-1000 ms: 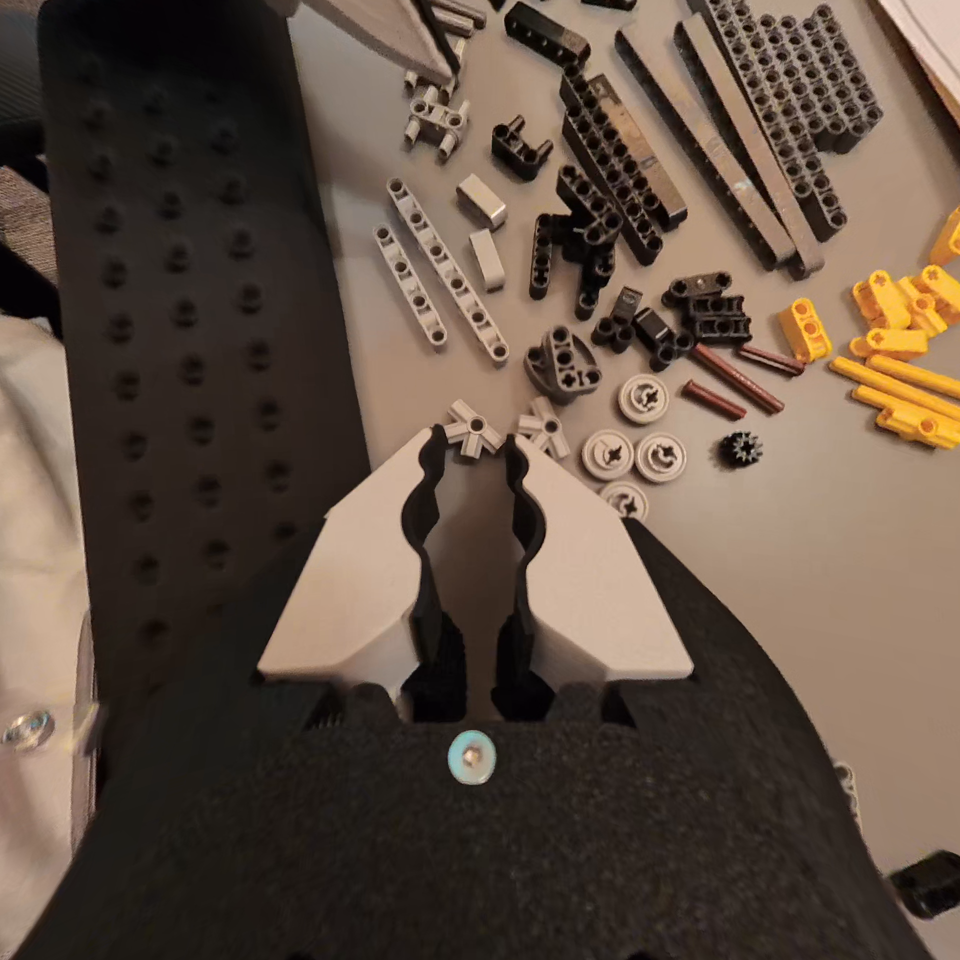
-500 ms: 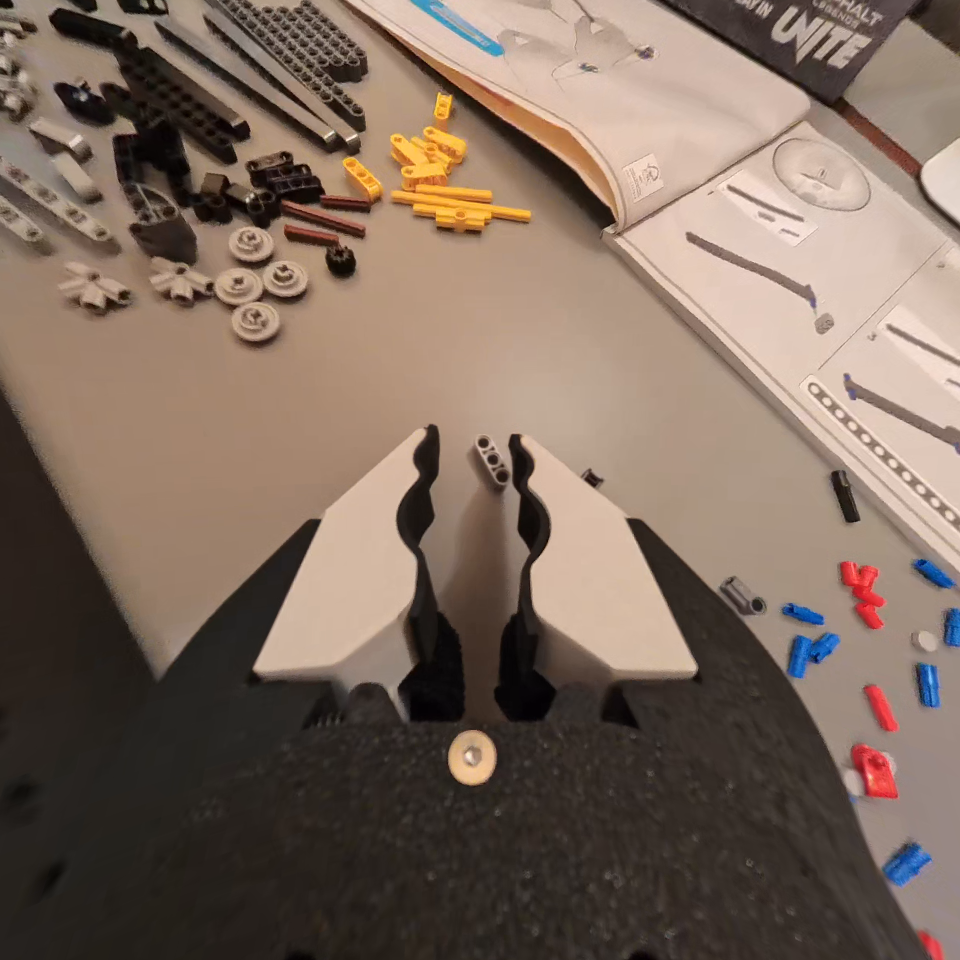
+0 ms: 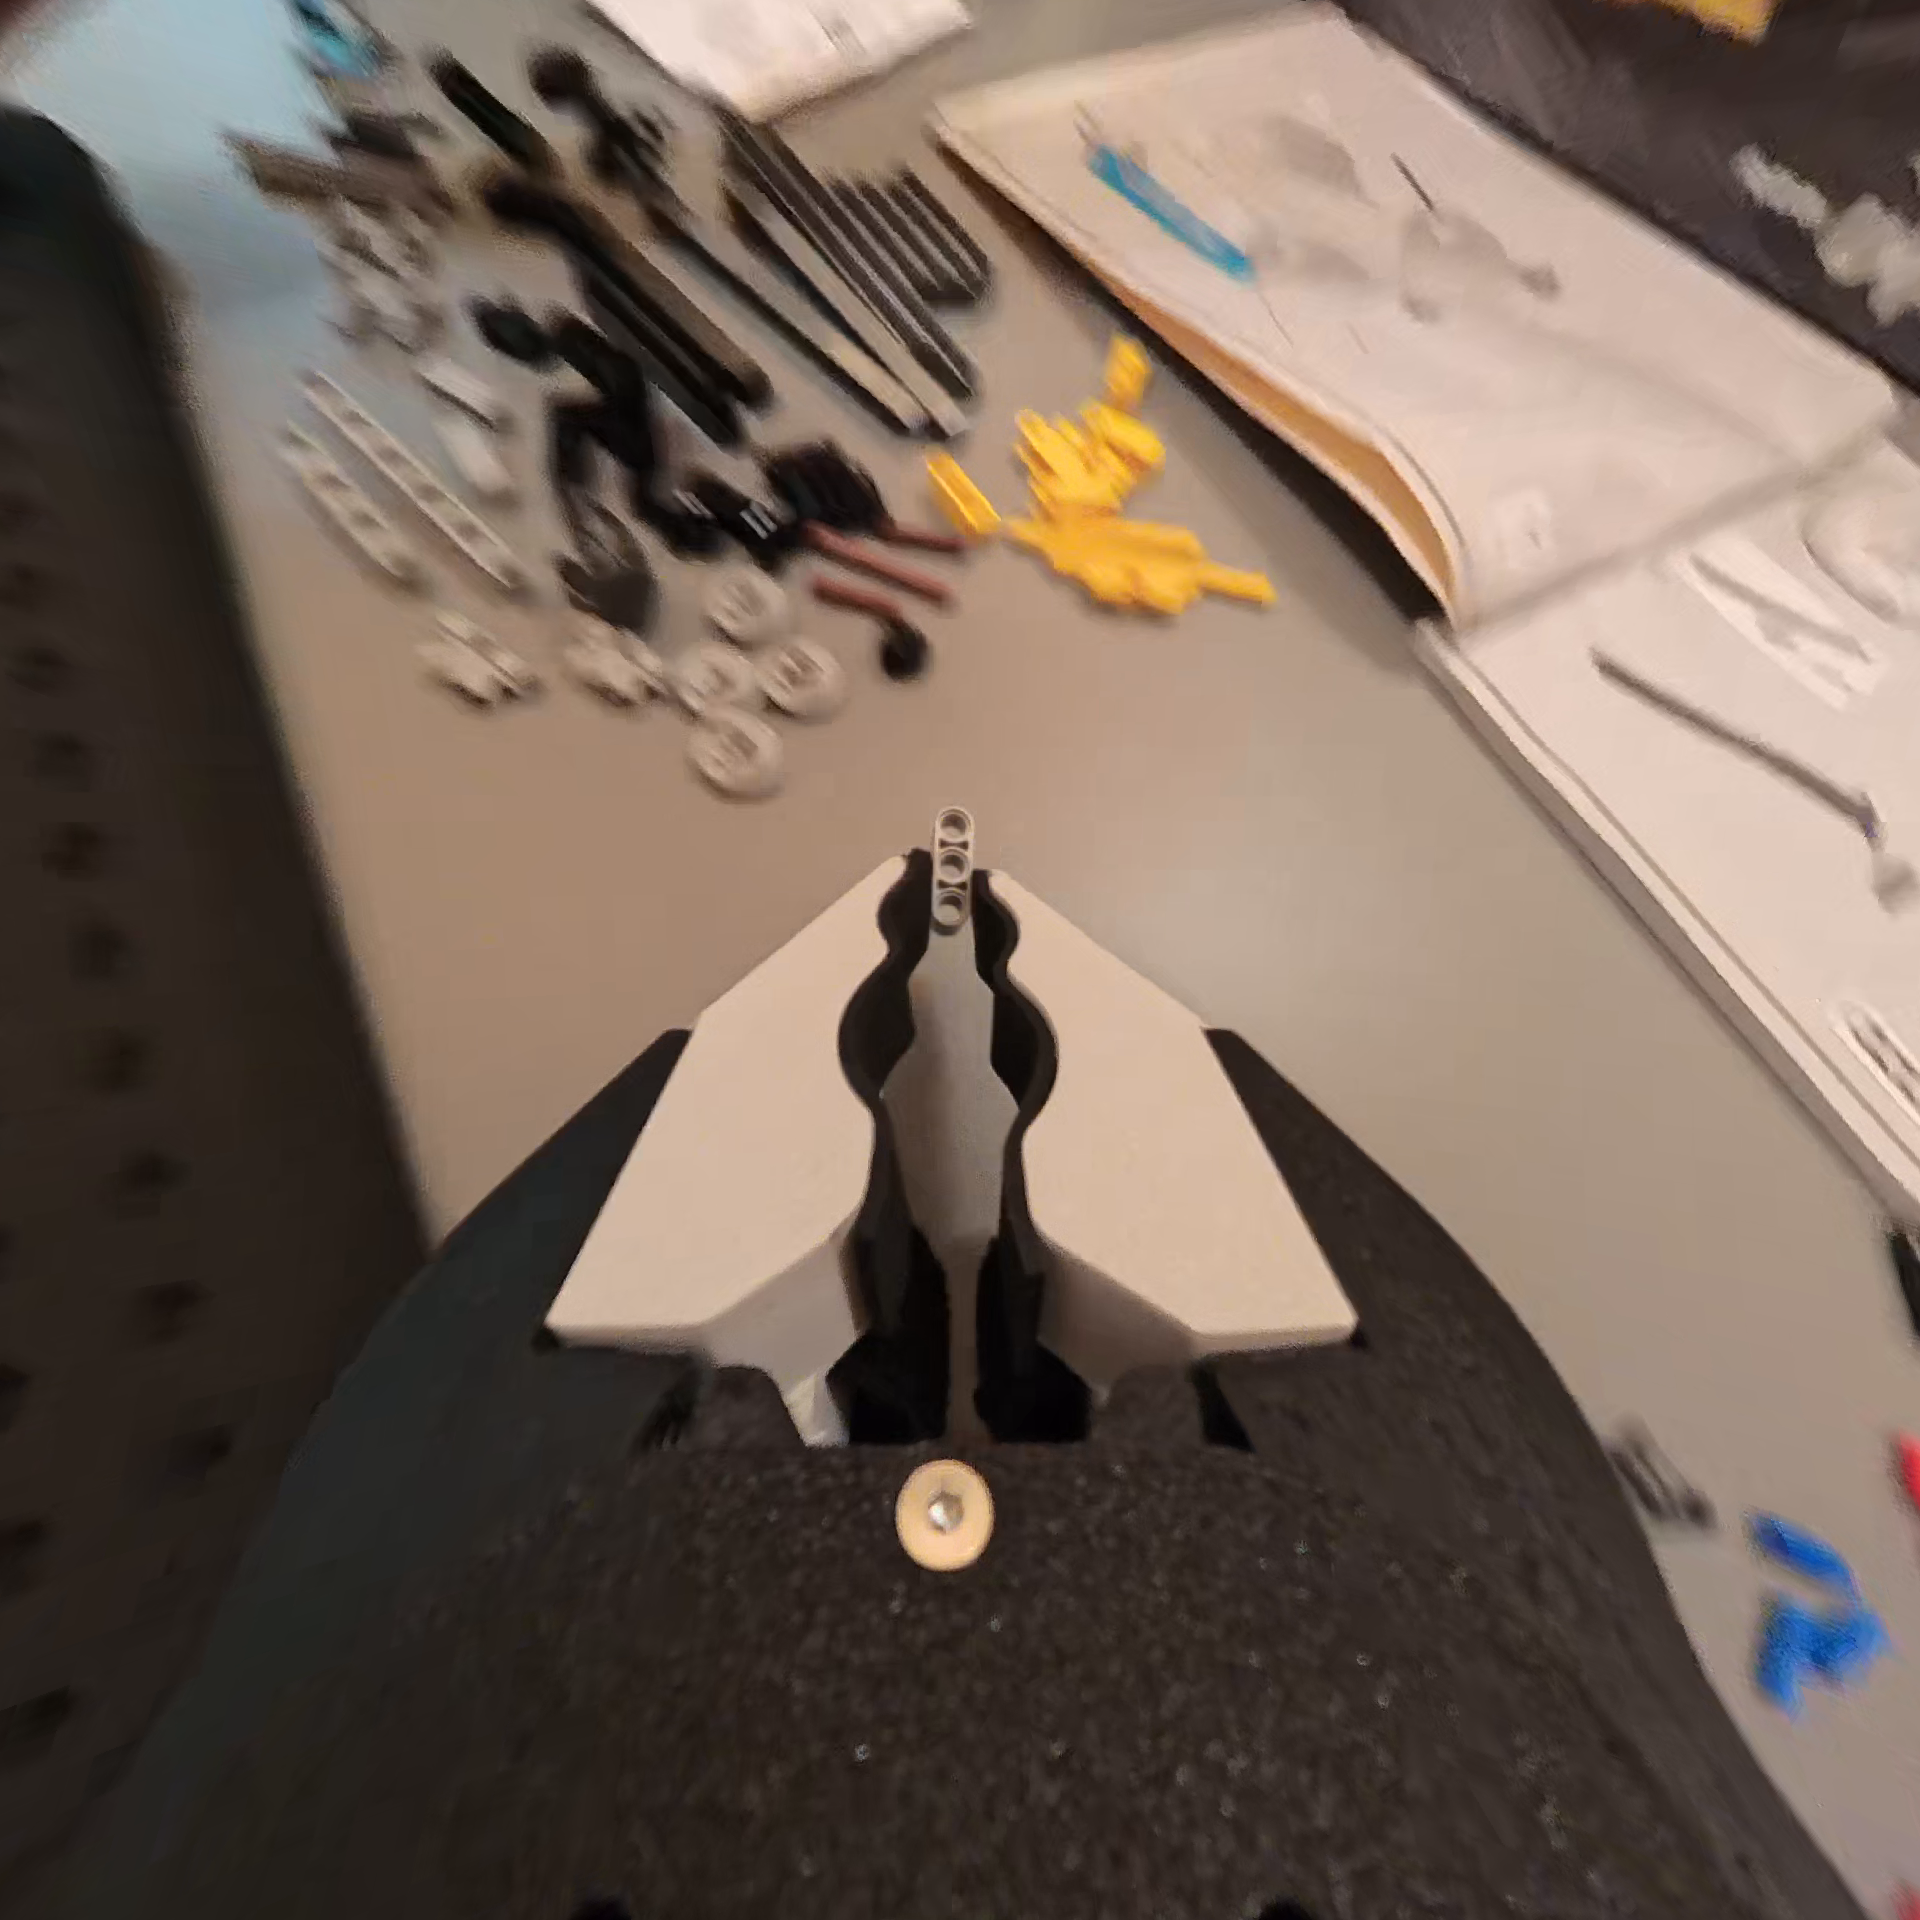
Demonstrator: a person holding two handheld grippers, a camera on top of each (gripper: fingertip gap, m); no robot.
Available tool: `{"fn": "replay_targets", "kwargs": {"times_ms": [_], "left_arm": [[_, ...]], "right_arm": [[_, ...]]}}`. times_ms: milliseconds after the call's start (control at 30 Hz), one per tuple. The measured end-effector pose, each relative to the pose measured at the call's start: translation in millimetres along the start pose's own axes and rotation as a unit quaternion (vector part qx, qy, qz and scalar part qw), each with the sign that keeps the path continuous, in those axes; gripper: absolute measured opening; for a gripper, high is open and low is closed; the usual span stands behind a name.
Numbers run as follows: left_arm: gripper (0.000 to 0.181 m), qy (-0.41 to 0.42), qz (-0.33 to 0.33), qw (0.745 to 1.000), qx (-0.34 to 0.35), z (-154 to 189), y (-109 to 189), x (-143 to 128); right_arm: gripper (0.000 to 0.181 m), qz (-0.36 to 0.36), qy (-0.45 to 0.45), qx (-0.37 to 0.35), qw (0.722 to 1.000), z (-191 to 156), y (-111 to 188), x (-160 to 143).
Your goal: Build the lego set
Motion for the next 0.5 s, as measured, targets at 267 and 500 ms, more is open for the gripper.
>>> {"fn": "replay_targets", "kwargs": {"times_ms": [267, 500], "left_arm": [[0.015, 0.003, 0.020, 1.000, 0.021, -18, 13, -15], [0.015, 0.011, 0.018, 1.000, 0.005, -15, 10, -19]], "right_arm": [[0.007, -0.005, 0.130, 0.112, 0.985, -95, -56, 89], [0.007, -0.072, 0.169, 0.109, 0.977, -103, -92, 100]]}}
Point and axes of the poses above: each gripper's, where its closed fingertips meet, y back along the fingers, x out of its top, z = x × y across the jaws, the point moved 6 cm from there along y, back along the fingers, and after that the axes turned 9 degrees about -z, right-handed, at the moved point
